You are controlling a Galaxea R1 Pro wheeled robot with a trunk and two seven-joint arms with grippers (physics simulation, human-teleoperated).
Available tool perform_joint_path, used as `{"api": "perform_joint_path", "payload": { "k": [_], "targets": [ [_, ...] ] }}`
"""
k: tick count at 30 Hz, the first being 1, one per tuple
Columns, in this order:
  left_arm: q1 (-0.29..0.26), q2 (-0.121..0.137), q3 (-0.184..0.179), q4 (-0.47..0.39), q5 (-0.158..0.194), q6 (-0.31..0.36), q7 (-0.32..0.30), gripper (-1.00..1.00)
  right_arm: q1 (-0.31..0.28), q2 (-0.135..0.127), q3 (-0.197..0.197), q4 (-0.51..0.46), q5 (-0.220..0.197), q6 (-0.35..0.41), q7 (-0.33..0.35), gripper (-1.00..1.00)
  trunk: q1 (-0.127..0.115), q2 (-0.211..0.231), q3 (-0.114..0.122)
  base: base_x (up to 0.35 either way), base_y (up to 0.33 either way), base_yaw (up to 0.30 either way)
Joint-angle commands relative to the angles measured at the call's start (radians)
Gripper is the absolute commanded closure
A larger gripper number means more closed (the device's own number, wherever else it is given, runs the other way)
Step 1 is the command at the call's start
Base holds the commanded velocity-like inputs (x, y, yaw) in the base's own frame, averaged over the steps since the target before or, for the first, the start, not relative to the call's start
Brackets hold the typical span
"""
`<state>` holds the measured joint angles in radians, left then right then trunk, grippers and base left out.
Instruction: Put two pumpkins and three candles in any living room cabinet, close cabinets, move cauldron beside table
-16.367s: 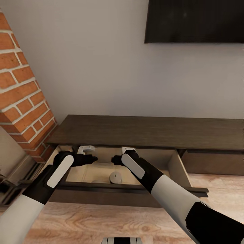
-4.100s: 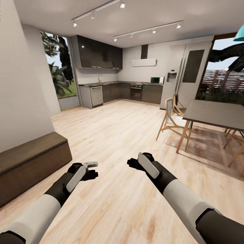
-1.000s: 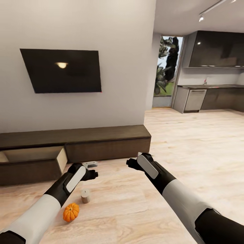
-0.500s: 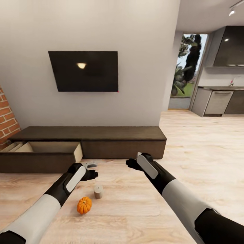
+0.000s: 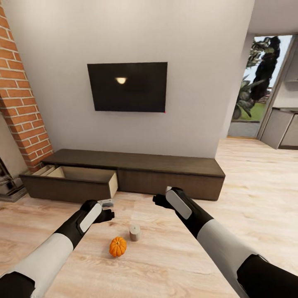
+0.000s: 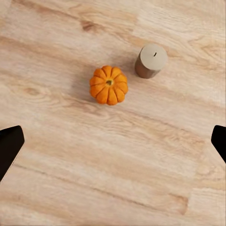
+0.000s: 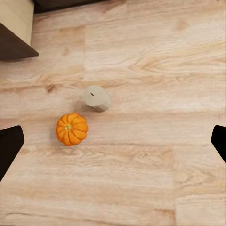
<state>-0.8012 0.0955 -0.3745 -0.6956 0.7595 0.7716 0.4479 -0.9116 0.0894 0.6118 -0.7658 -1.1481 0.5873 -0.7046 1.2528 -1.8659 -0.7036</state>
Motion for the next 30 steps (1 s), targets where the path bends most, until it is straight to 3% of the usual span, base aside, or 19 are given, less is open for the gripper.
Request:
{"api": "perform_joint_path", "payload": {
  "k": [1, 12, 21, 30],
  "targets": [
    [-0.003, 0.002, -0.006, 0.004, 0.011, -0.001, 0.009, -1.0, -0.001, 0.0, 0.006, -0.001, -0.007, 0.001, -0.008, -1.0, 0.0, -0.001, -0.001, 0.225, 0.0, 0.293],
    [-0.01, 0.003, -0.005, 0.014, 0.012, -0.003, 0.009, -1.0, -0.001, 0.0, 0.014, -0.001, -0.007, 0.0, -0.009, -1.0, 0.0, -0.001, -0.001, 0.279, 0.0, 0.293],
    [-0.01, 0.003, -0.004, 0.013, 0.012, -0.003, 0.008, -1.0, -0.001, 0.004, 0.015, -0.001, -0.007, 0.0, -0.009, -1.0, 0.0, -0.001, -0.005, 0.049, 0.0, 0.284],
    [-0.01, 0.003, -0.004, 0.014, 0.012, -0.003, 0.009, -1.0, -0.001, 0.004, 0.05, -0.001, -0.007, 0.0, -0.013, -1.0, 0.0, -0.001, -0.01, 0.108, -0.053, 0.281]
  ]
}}
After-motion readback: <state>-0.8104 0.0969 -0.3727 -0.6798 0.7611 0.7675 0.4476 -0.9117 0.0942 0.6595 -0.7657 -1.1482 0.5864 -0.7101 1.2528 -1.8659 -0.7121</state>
